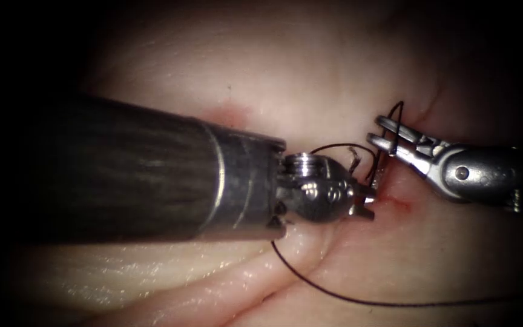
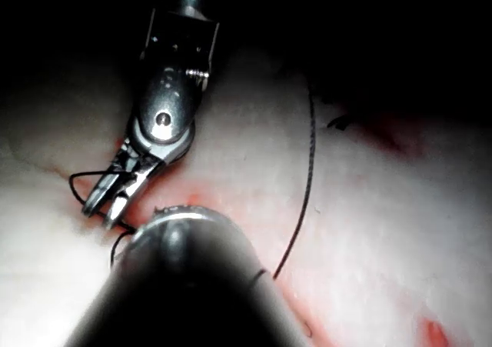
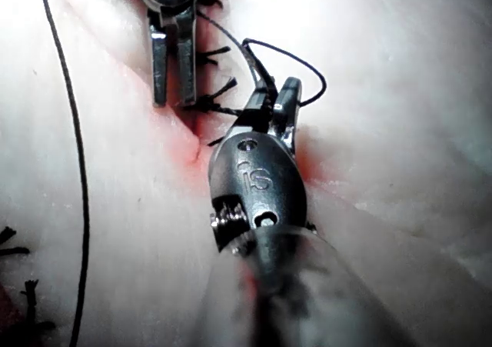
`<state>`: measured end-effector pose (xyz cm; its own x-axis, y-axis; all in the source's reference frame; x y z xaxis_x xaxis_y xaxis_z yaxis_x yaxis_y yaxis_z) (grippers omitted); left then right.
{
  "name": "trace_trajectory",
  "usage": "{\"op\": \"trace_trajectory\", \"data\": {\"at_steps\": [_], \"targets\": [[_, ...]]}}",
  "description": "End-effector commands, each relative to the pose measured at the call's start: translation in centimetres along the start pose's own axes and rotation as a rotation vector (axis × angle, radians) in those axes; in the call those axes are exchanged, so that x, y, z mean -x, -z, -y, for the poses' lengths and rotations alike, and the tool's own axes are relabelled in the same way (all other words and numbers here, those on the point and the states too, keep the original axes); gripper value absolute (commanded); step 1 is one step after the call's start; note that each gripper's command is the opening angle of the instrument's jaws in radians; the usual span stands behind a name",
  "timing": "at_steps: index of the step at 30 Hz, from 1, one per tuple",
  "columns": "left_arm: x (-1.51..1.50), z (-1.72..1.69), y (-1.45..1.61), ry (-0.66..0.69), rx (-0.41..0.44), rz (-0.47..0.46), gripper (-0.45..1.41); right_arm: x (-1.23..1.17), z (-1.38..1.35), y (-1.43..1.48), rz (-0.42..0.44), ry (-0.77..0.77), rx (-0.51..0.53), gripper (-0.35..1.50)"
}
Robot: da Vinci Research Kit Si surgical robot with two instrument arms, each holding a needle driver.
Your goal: Wound Closure
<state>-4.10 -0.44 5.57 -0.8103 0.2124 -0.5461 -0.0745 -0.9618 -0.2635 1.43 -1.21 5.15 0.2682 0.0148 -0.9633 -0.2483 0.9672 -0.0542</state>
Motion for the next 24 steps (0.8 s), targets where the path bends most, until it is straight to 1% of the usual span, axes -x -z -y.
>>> {"op": "trace_trajectory", "data": {"at_steps": [1,4,8,11,12,13,17,21,24], "targets": [[-0.02,0.03,-0.08,-0.001,0.0,-0.002,0.07,0.01,-0.01,-0.08,-0.001,-0.002,-0.001,-0.35],[0.02,-0.09,-0.2,-0.004,0.001,-0.004,0.04,0.0,-0.06,-0.08,0.019,-0.053,-0.021,-0.35],[0.13,-0.15,-0.34,-0.014,-0.001,-0.007,0.04,-0.01,-0.09,-0.11,0.031,-0.149,-0.026,-0.35],[0.18,-0.18,-0.41,-0.021,0.005,-0.011,0.04,-0.02,-0.08,-0.13,0.049,-0.183,-0.036,-0.35],[0.29,-0.22,-0.51,-0.03,0.016,-0.006,0.04,-0.01,-0.08,-0.15,0.076,-0.196,-0.059,-0.35],[0.32,-0.23,-0.52,-0.027,0.017,-0.007,0.04,-0.01,-0.08,-0.15,0.08,-0.201,-0.064,-0.35],[0.41,-0.25,-0.54,-0.026,0.019,0.001,0.04,-0.01,-0.08,-0.15,0.081,-0.201,-0.063,-0.35],[0.44,-0.27,-0.47,-0.03,0.026,-0.001,0.04,-0.01,-0.06,-0.16,0.082,-0.206,-0.062,-0.35],[0.4,-0.3,-0.34,-0.027,0.038,-0.005,-0.01,0.02,0.01,-0.18,0.081,-0.209,-0.061,-0.35]]}}
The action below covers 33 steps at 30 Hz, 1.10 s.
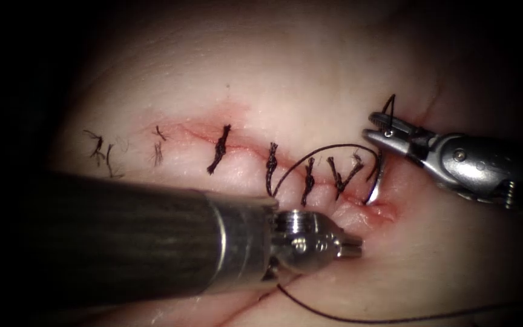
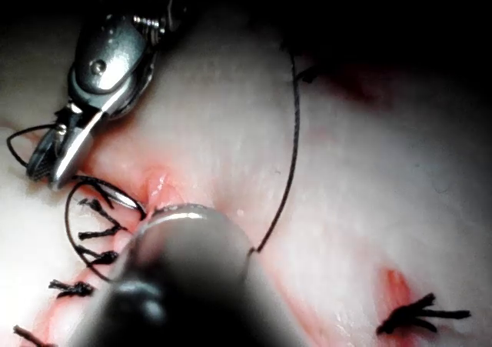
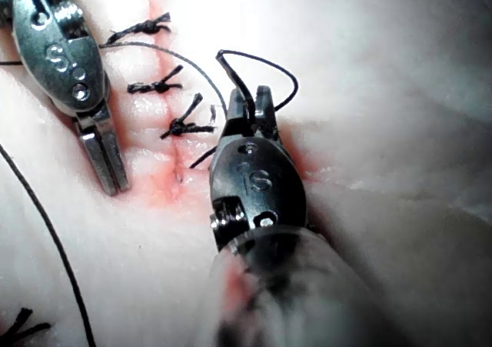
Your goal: Wound Closure
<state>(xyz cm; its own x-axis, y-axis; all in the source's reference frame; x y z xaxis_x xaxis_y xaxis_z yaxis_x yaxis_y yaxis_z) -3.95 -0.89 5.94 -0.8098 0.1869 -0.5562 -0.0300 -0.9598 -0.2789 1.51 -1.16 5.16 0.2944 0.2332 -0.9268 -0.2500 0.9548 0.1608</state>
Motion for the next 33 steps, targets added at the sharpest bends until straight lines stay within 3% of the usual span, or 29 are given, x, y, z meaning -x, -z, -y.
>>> {"op": "trace_trajectory", "data": {"at_steps": [1,8,23,33], "targets": [[-0.02,0.02,-0.06,0.0,-0.001,-0.001,-0.01,0.03,0.02,-0.09,-0.003,-0.002,-0.001,-0.35],[-0.15,-0.05,0.1,0.008,0.007,-0.016,-0.08,0.01,-0.01,-0.13,-0.009,-0.101,0.062,-0.35],[0.05,0.01,-0.08,-0.019,-0.006,-0.016,-0.11,-0.02,-0.05,-0.07,0.067,-0.168,0.015,-0.35],[0.02,-0.01,-0.17,-0.01,-0.002,-0.023,-0.11,-0.04,-0.08,-0.11,0.043,-0.323,0.02,-0.35]]}}
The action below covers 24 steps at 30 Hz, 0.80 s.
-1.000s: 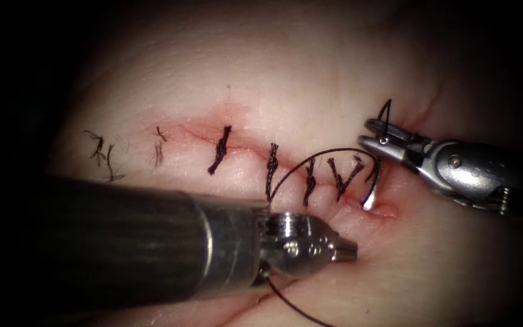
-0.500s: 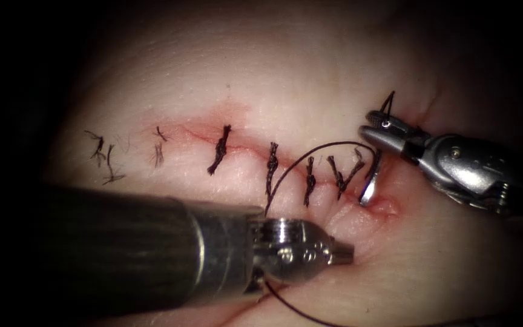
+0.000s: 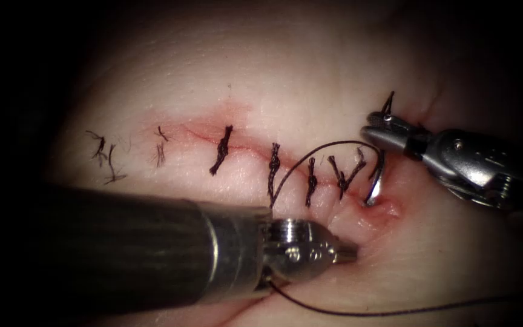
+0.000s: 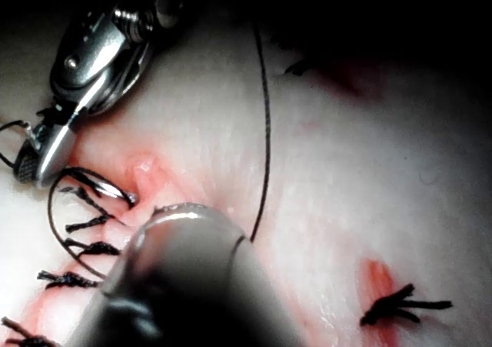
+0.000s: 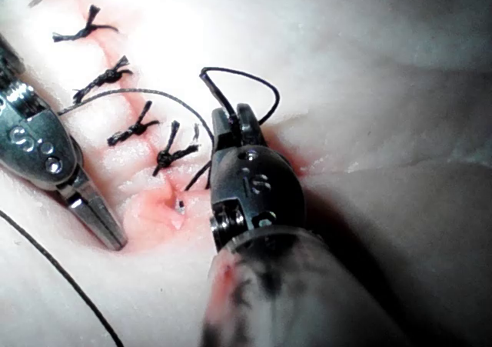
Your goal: Wound Closure
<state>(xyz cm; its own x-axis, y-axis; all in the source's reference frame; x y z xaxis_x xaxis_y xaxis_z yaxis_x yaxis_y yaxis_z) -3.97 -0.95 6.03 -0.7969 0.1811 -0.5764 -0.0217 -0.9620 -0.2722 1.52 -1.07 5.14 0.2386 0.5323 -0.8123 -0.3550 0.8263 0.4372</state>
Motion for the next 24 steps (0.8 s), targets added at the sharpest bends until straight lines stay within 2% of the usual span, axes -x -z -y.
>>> {"op": "trace_trajectory", "data": {"at_steps": [1,9,11,18,24], "targets": [[0.0,0.02,-0.06,-0.001,-0.002,-0.004,-0.11,0.0,0.0,-0.09,-0.004,-0.018,-0.004,-0.35],[0.08,0.03,-0.02,-0.004,0.004,-0.006,-0.11,0.01,-0.04,-0.1,-0.003,-0.147,-0.03,-0.35],[0.11,0.03,-0.04,-0.001,0.002,-0.006,-0.11,0.01,-0.06,-0.11,-0.003,-0.263,-0.068,-0.35],[0.12,0.02,-0.06,-0.002,0.0,-0.005,-0.11,0.01,-0.04,-0.11,-0.001,-0.476,-0.136,-0.35],[0.12,0.01,-0.06,-0.001,-0.001,-0.004,-0.11,0.04,0.04,-0.1,0.073,-0.499,-0.2,-0.35]]}}
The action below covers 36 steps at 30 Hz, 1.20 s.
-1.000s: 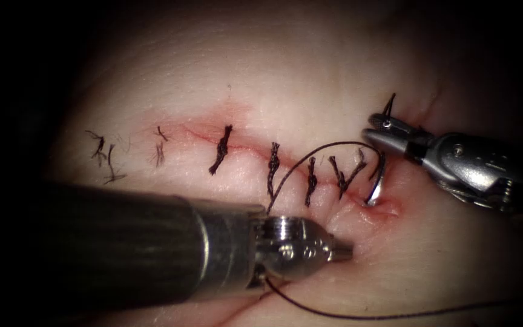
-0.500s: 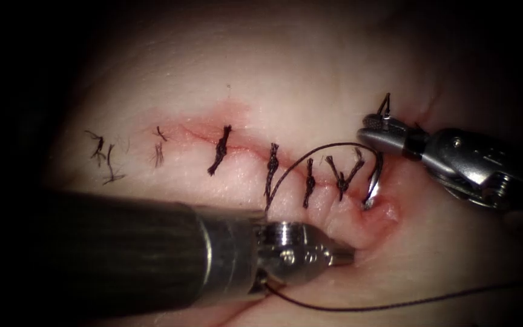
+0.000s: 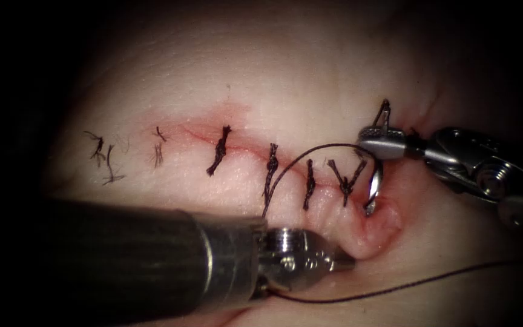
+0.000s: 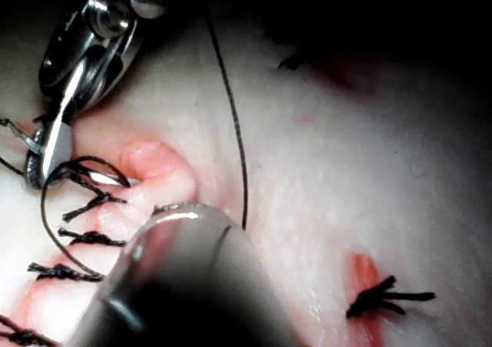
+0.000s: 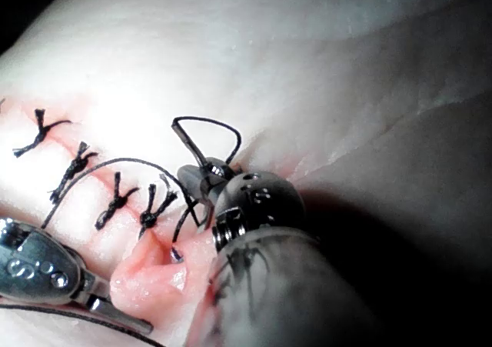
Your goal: Wound Closure
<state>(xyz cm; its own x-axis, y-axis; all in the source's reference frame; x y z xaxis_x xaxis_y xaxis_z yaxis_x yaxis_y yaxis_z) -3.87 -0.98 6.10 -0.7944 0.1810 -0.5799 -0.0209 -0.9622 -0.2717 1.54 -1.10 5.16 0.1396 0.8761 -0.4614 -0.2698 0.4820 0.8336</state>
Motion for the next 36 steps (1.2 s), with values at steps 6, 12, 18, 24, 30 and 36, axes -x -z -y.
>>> {"op": "trace_trajectory", "data": {"at_steps": [6,12,18,24,30,36], "targets": [[0.01,-0.01,-0.03,0.002,0.005,-0.002,-0.11,0.22,0.25,-0.09,0.034,-0.002,-0.055,-0.35],[0.02,-0.01,-0.02,0.001,0.006,-0.003,-0.11,0.3,0.55,-0.1,0.039,-0.054,-0.083,-0.35],[0.02,0.0,-0.02,0.007,0.005,-0.006,-0.11,0.27,0.65,-0.05,0.042,-0.118,-0.095,-0.35],[0.02,0.01,-0.03,0.014,0.002,-0.011,-0.11,0.34,0.71,-0.06,0.062,-0.228,-0.15,-0.35],[0.0,0.01,-0.04,0.017,0.0,-0.01,-0.11,0.21,0.68,-0.04,0.012,-0.333,-0.147,-0.35],[-0.02,-0.02,-0.04,0.019,-0.002,-0.012,-0.1,-0.07,0.41,-0.01,-0.046,-0.434,-0.155,-0.35]]}}
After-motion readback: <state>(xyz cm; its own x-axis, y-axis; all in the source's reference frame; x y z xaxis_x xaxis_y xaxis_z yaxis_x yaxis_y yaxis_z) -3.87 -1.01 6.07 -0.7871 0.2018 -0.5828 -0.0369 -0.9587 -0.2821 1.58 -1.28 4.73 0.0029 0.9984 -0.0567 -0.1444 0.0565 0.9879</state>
